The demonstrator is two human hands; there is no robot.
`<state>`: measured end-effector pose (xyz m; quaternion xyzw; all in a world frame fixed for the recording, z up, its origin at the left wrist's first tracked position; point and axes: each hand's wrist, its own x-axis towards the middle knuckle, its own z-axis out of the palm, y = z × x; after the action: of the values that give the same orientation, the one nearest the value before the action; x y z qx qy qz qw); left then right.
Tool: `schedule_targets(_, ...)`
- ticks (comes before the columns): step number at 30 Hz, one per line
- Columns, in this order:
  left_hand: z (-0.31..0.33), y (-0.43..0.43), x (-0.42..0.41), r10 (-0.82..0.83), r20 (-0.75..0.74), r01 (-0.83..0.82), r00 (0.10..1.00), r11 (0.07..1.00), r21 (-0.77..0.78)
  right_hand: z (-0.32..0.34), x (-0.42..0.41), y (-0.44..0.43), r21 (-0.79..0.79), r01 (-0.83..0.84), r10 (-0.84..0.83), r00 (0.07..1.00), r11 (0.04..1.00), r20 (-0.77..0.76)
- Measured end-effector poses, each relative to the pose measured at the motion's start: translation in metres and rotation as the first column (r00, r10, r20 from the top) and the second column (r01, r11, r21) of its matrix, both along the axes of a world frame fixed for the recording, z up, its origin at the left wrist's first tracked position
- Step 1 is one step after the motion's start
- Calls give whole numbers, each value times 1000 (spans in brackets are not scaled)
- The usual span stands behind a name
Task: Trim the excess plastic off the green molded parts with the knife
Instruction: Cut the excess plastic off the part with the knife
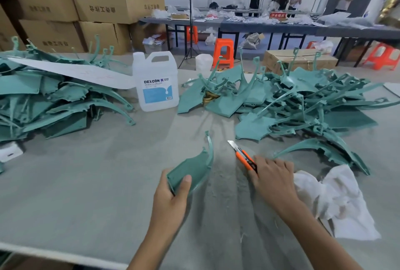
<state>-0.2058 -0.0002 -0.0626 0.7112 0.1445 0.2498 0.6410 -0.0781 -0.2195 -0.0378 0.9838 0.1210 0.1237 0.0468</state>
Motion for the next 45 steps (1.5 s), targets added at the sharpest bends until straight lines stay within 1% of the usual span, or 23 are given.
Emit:
schedule_targets(2, -5, -2, 4, -40, -30, 40, 999, 999, 8, 4, -3, -5, 101, 11, -15, 999, 995, 41)
schedule_targets(4, -3, -5, 8, -55, -60, 57, 997, 998, 31, 14, -11, -12, 291, -15, 18, 1000, 957, -9)
schedule_targets(6, -1, -6, 12, -71, -74, 74, 995, 996, 41, 29, -24, -16, 547, -19, 105, 986, 837, -127)
schedule_targets(8, -2, -6, 15, -79, -91, 82, 993, 996, 23, 45, -42, -19, 748, -23, 219, 962, 663, -164)
schedule_targets(9, -4, -6, 16, -74, -100, 76, 992, 997, 12, 54, -51, -19, 814, -25, 273, 947, 580, -166)
schedule_targets(10, -6, -5, 16, -65, -106, 66, 992, 998, 11, 61, -61, -19, 851, -21, 322, 930, 526, -176)
schedule_targets(11, -8, -5, 16, -58, -113, 61, 992, 998, 15, 67, -70, -19, 860, -23, 365, 911, 509, -192)
schedule_targets(14, -11, -4, 16, -73, -114, 75, 991, 997, 11, 77, -88, -16, 826, -80, 439, 873, 559, -213)
schedule_targets(16, -11, -4, 16, -82, -117, 84, 990, 996, 14, 80, -93, -14, 818, -96, 472, 852, 567, -227)
schedule_targets(20, -12, -3, 16, -75, -139, 78, 987, 997, 12, 82, -94, -14, 769, -142, 503, 826, 623, -255)
schedule_targets(23, -12, -3, 16, -71, -157, 79, 985, 996, 40, 84, -92, -14, 761, -172, 518, 821, 626, -239)
schedule_targets(28, -12, -2, 15, -72, -169, 81, 983, 995, 52, 85, -89, -14, 724, -278, 552, 817, 631, -168)
schedule_targets(29, -11, -2, 15, -69, -168, 80, 983, 995, 58, 87, -87, -13, 702, -298, 549, 821, 646, -157)
schedule_targets(31, -11, -3, 15, -58, -161, 74, 985, 993, 91, 90, -80, -14, 618, -335, 514, 847, 711, -133)
schedule_targets(33, -11, -5, 15, -54, -164, 74, 985, 990, 117, 93, -67, -14, 556, -319, 460, 879, 767, -130)
schedule_targets(35, -10, -5, 15, -45, -162, 64, 986, 991, 116, 99, -55, -10, 494, -319, 438, 887, 809, -145)
schedule_targets(38, -11, -5, 14, -29, -153, 47, 988, 992, 118, 111, -42, -2, 318, -346, 404, 905, 883, -136)
schedule_targets(39, -11, -4, 13, -29, -156, 49, 987, 991, 121, 116, -39, -3, 306, -335, 389, 911, 891, -136)
schedule_targets(40, -10, -4, 13, -29, -157, 49, 987, 991, 123, 119, -38, -5, 328, -339, 397, 909, 881, -125)
schedule_targets(42, -11, -4, 14, -30, -146, 45, 989, 993, 106, 124, -46, -9, 394, -395, 468, 878, 830, -104)
schedule_targets(44, -12, -4, 15, -44, -141, 57, 989, 994, 88, 126, -62, -8, 418, -444, 540, 829, 792, -143)
schedule_targets(45, -12, -4, 14, -43, -142, 57, 989, 994, 94, 126, -65, -7, 407, -445, 545, 820, 798, -172)
